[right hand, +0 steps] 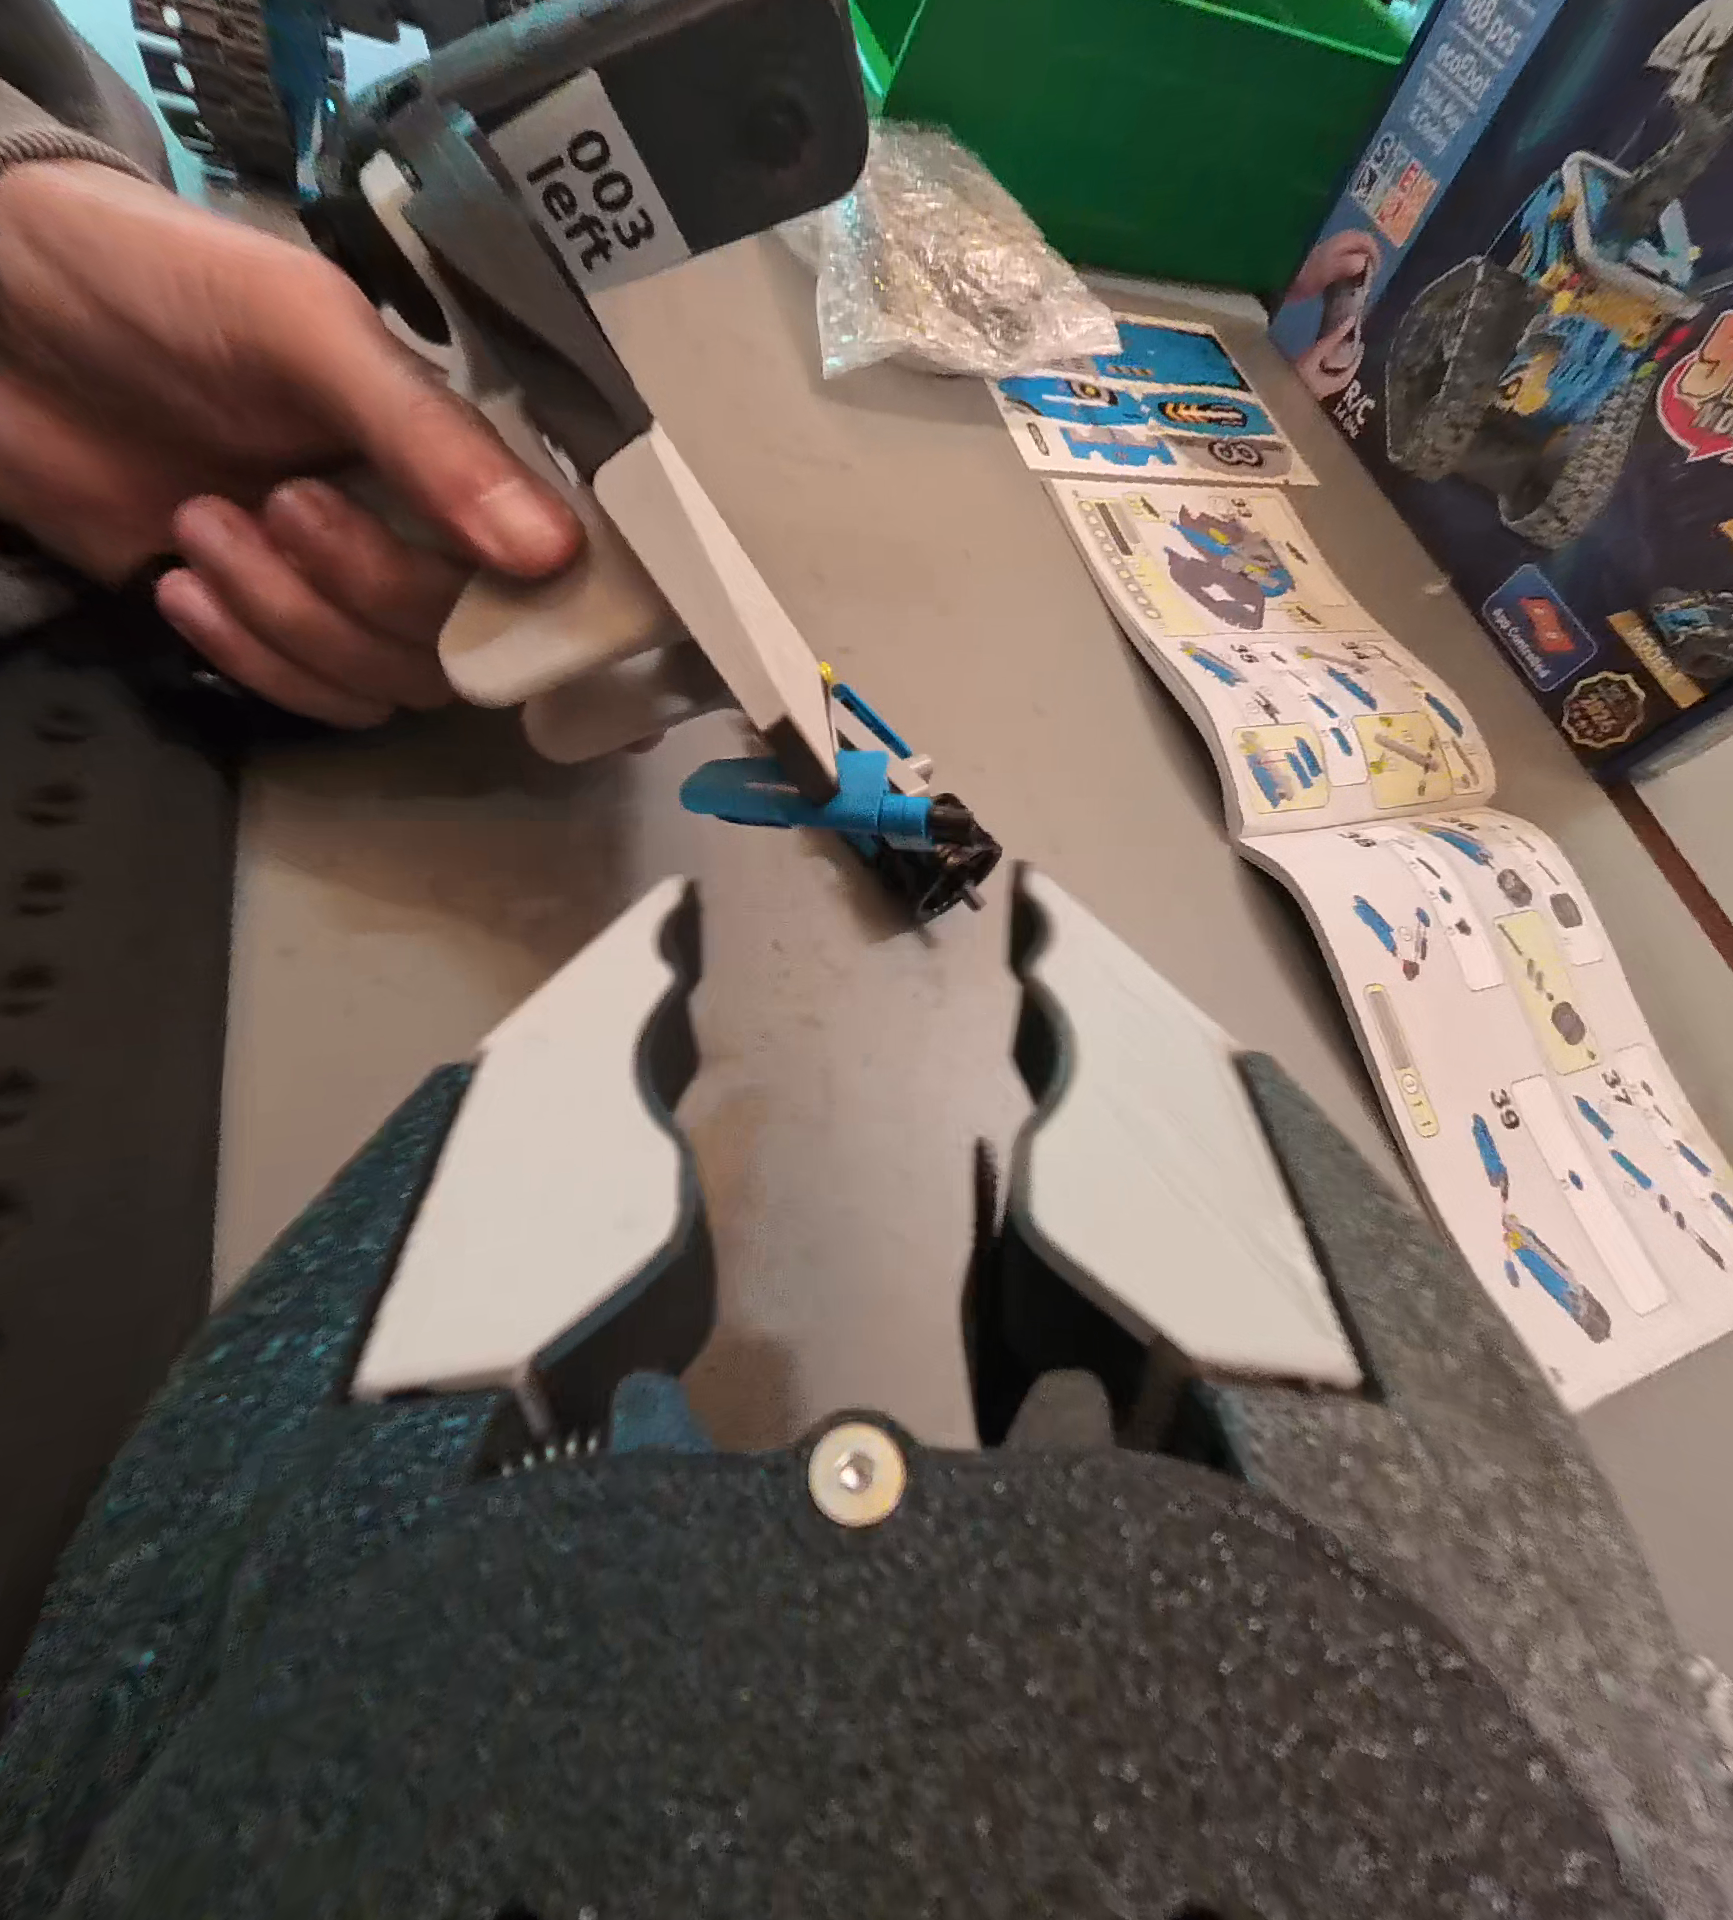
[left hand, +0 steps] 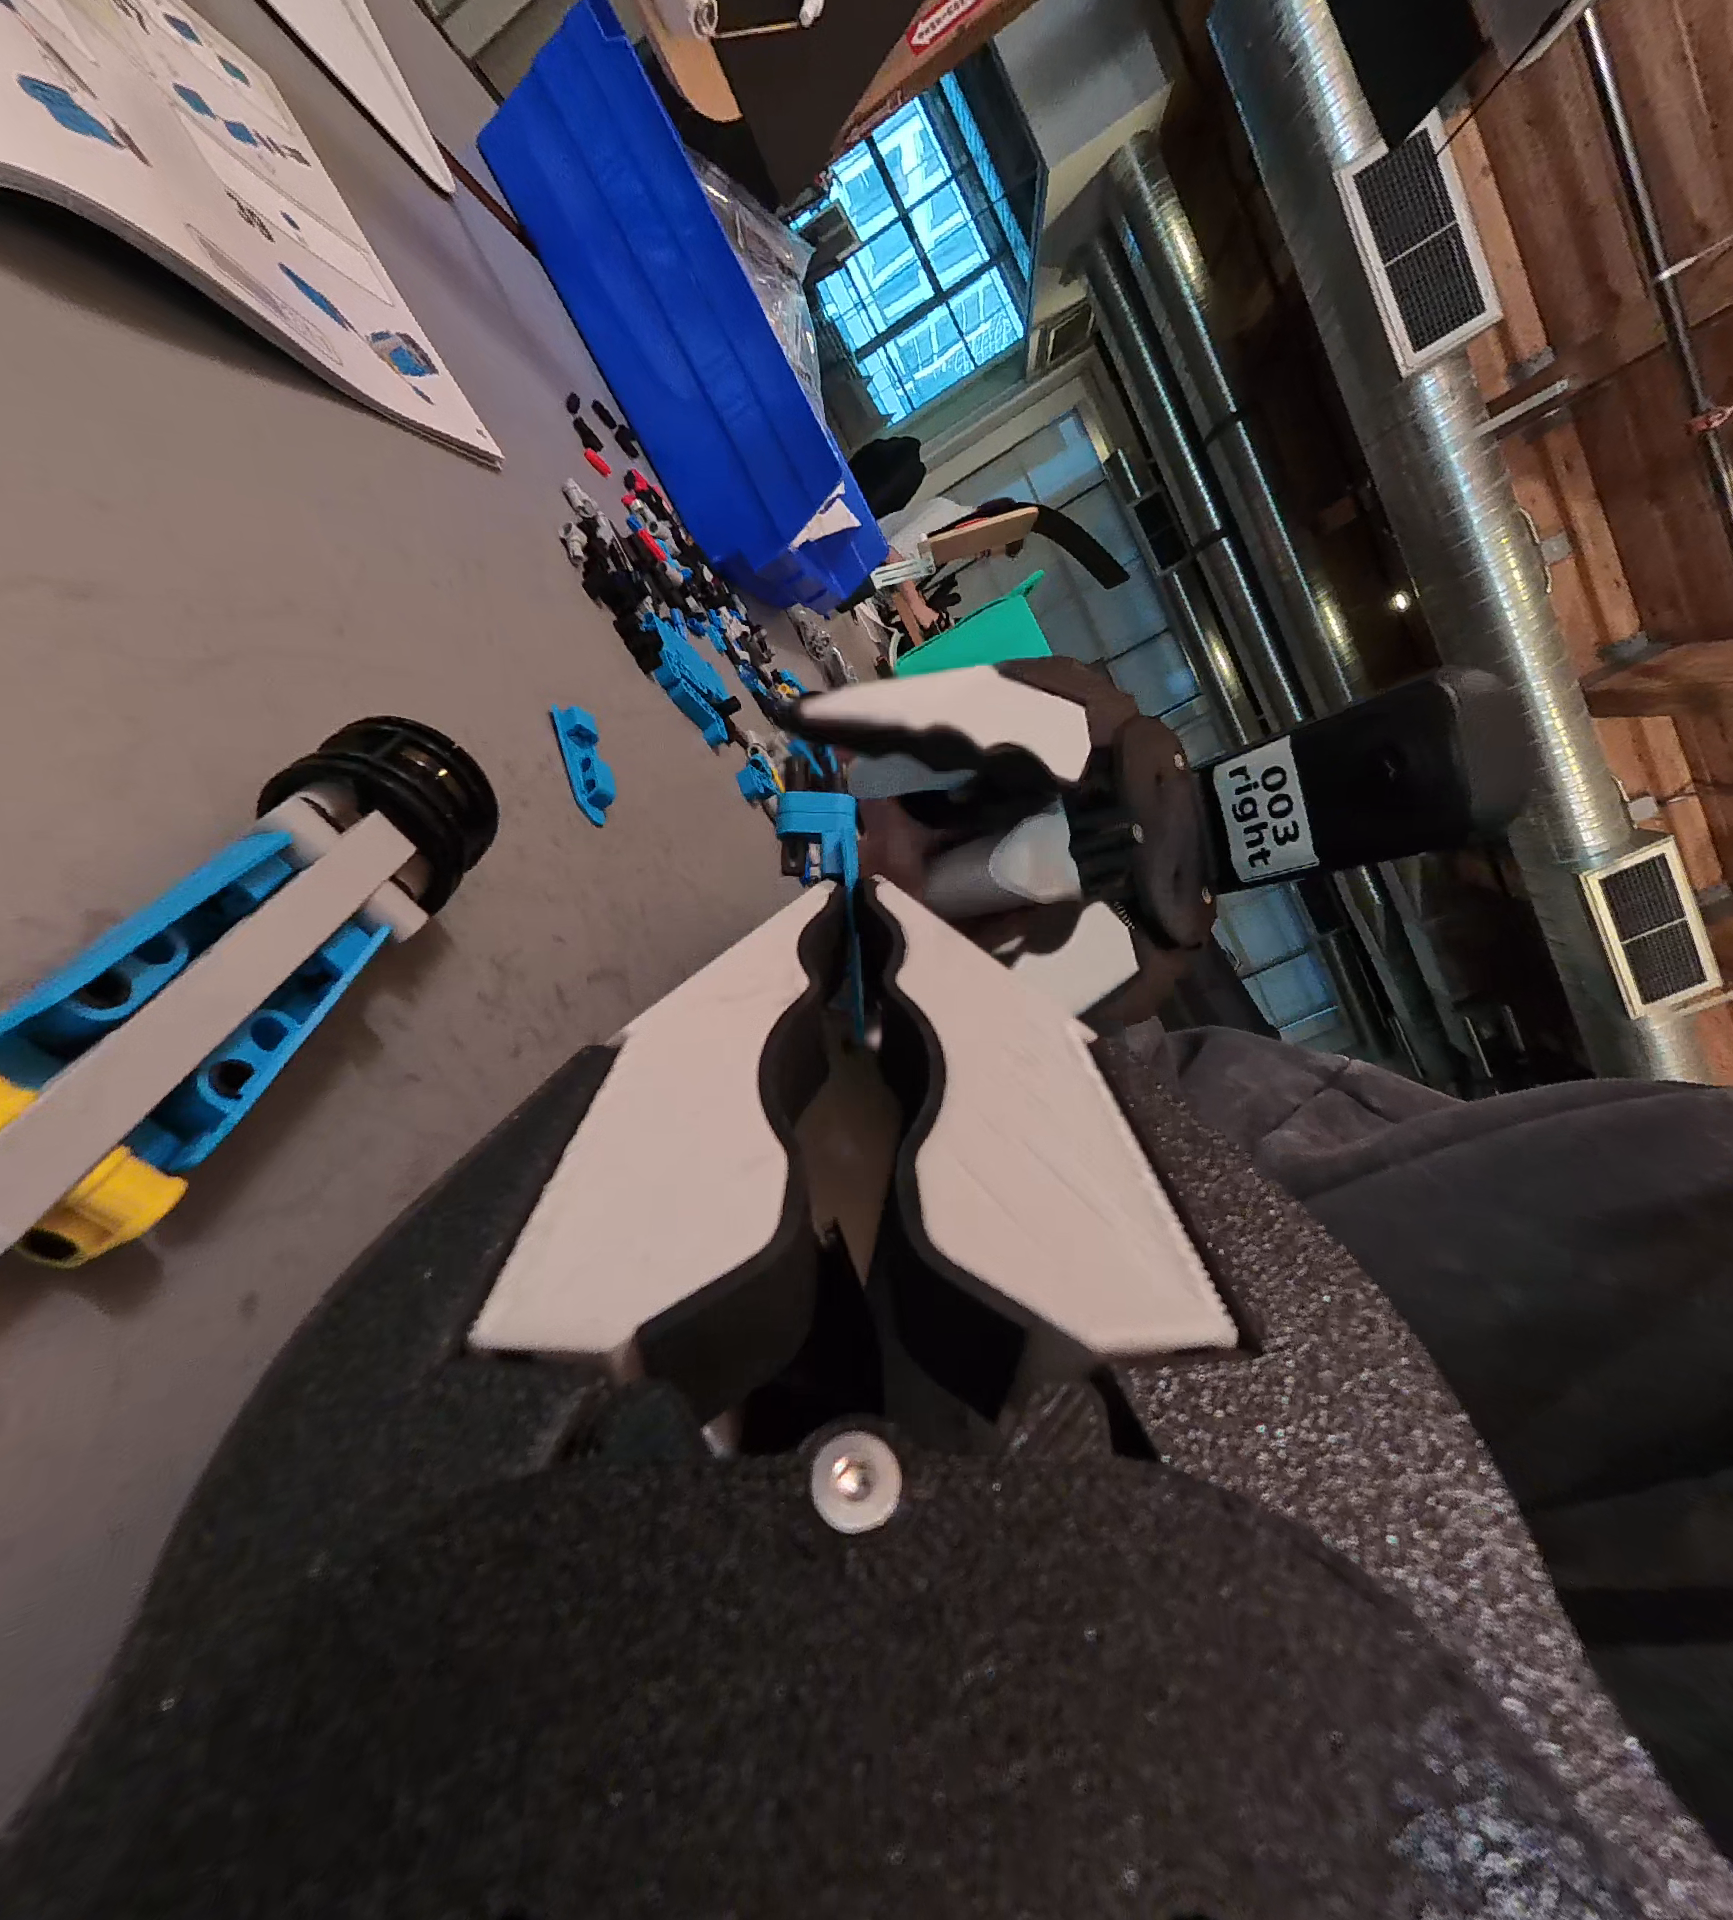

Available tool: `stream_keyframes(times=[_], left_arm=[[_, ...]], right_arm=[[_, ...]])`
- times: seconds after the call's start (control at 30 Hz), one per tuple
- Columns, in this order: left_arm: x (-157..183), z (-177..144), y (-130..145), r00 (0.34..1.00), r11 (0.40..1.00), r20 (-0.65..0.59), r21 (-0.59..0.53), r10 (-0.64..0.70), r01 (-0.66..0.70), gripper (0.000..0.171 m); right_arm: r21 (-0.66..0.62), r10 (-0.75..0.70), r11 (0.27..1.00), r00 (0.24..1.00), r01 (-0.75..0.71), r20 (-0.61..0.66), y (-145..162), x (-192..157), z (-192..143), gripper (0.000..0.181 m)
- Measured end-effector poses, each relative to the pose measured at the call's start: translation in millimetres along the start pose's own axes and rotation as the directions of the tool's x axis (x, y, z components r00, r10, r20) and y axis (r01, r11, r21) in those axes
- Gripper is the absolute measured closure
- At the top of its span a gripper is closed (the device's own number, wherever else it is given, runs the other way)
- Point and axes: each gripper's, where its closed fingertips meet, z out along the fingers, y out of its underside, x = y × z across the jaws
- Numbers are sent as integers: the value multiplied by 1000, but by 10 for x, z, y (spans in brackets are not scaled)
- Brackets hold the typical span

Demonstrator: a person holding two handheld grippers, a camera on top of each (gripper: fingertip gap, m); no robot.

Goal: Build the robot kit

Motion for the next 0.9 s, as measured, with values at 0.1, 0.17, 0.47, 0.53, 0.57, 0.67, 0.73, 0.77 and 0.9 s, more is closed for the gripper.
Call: stream_keyframes(times=[0.1, 0.17, 0.47, 0.53, 0.57, 0.67, 0.73, 0.77, 0.9], left_arm=[[12, 0, -13, 1000, 1000, -13, 12, -14, 14, 171], [36, 11, -16, 999, 999, -40, 17, -37, 38, 171], [203, 13, -75, 954, 976, -232, 66, -188, 208, 171], [268, 1, -90, 925, 964, -304, 62, -228, 258, 171], [281, 2, -86, 919, 962, -317, 56, -235, 266, 171], [299, -1, -76, 921, 967, -319, 51, -222, 251, 171], [297, 5, -67, 925, 969, -313, 48, -217, 243, 171], [295, 5, -64, 924, 968, -313, 46, -220, 246, 171], [295, -9, -93, 926, 967, -316, 78, -208, 244, 171]], right_arm=[[37, -34, 999, 999, 35, -28, -109, -8, 23, 96], [25, -104, 994, 993, 105, -53, -135, -47, 79, 104], [117, -105, 987, 992, 112, -67, -264, -10, 87, 120], [161, -68, 984, 997, 72, -29, -320, -20, 62, 120], [168, -59, 984, 998, 59, -10, -337, -31, 46, 121], [155, -76, 985, 997, 80, -27, -342, -39, 30, 121], [140, -102, 984, 994, 107, -46, -332, -38, 22, 122], [136, -100, 985, 994, 106, -45, -328, -43, 22, 123], [115, -139, 982, 986, 150, -94, -344, -25, 23, 124]])
